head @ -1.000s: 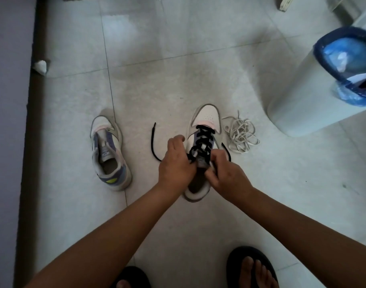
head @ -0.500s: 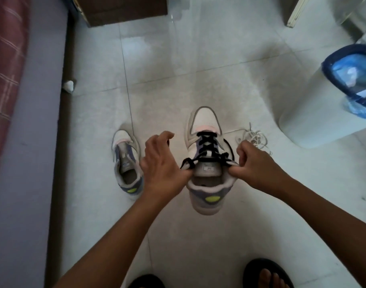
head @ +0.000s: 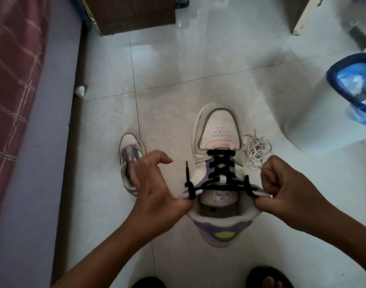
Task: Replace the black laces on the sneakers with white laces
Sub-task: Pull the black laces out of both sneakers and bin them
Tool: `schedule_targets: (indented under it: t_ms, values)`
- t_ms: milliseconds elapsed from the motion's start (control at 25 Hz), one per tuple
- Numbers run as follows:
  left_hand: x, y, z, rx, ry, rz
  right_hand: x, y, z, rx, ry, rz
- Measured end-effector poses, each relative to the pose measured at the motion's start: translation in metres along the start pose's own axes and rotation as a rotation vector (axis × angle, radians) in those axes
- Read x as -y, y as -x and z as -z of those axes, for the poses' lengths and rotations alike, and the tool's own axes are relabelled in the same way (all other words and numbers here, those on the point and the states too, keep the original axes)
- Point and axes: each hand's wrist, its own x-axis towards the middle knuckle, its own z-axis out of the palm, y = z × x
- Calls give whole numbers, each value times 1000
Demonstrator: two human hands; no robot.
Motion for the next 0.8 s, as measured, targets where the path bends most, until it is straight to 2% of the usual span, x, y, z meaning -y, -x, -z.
schedule_targets:
  t_ms: [80, 120, 240, 280, 360, 400, 480, 560, 680, 720, 800]
  values:
    - [1, -8, -18, -7, -12, 63, -12, -11, -3, -36, -13, -35]
    - [-1, -14, -28, 41, -23, 84, -18, -20, -6, -59, 9, -55]
    - [-6, -36, -56, 372, -163, 217, -30, -46, -26, -45, 150, -37]
    - [-7, -41, -65, 418, -275, 209, -32, -53, -32, -42, 161, -28]
    - [-4, -41, -76, 359, -471, 94, -41, -61, -36, -73, 129, -24]
    - [-2, -39, -78, 304, -494, 37, -49, -63, -33, -77, 88, -33]
    - [10, -38, -77, 234, -387, 8, -70, -61, -22, -35, -22, -57]
    - [26, -36, -76, 293, -288, 95, -87, -54, -17, 38, -28, -69]
    - [45, -26, -87, 471, -184, 318, -107, -44, -35, 101, -20, -91]
    - [51, -21, -93, 496, -187, 335, -112, -45, -44, 122, -17, -98]
    - [64, -18, -108, 475, -315, 207, -120, -58, -57, 158, 22, -109]
